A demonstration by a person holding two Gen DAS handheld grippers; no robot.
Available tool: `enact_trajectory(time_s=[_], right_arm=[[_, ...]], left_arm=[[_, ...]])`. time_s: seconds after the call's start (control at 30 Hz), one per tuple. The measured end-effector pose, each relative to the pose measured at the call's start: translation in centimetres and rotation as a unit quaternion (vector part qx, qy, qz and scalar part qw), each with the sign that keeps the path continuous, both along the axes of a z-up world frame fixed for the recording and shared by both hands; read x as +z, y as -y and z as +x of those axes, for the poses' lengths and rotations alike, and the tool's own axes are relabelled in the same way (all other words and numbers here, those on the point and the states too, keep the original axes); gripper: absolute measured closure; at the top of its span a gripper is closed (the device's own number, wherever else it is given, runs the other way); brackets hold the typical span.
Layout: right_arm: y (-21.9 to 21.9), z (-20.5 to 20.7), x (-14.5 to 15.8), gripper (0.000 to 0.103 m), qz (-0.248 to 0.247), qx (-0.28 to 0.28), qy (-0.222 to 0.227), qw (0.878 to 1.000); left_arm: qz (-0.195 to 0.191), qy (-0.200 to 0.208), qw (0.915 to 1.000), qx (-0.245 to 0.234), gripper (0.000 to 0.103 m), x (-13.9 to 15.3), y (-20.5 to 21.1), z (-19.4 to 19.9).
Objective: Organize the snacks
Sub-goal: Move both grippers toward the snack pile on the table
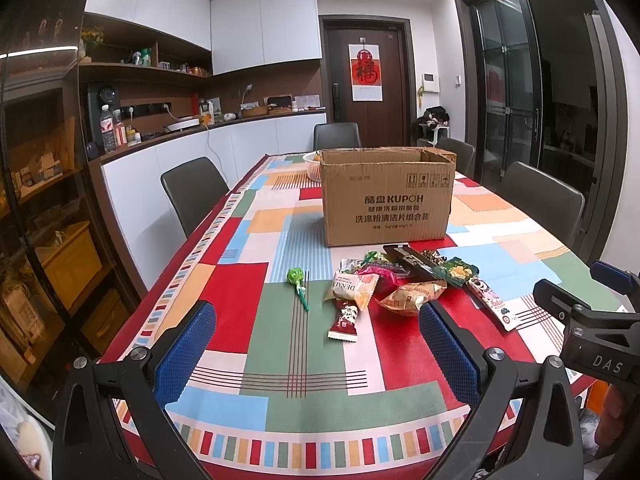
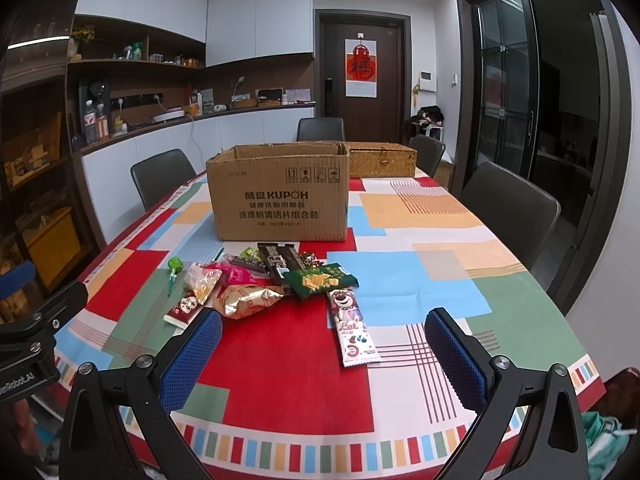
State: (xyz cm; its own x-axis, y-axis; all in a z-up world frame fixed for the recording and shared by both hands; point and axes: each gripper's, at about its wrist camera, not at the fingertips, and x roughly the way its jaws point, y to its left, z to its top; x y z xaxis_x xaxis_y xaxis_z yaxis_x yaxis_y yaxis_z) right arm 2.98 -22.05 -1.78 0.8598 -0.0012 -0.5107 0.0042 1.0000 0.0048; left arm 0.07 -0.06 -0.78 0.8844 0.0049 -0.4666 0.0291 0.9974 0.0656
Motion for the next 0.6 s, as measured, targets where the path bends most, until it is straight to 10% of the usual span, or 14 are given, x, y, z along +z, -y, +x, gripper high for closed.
enact_trajectory(time_s=[0.6], right_arm=[[0.7,4.6,-2.2,0.001,0.008,0.011,-0.061,0.998]], left_arm=[[0.022,-0.041,0.9983,-0.036,0.006,-1.3,1.4,4.3]])
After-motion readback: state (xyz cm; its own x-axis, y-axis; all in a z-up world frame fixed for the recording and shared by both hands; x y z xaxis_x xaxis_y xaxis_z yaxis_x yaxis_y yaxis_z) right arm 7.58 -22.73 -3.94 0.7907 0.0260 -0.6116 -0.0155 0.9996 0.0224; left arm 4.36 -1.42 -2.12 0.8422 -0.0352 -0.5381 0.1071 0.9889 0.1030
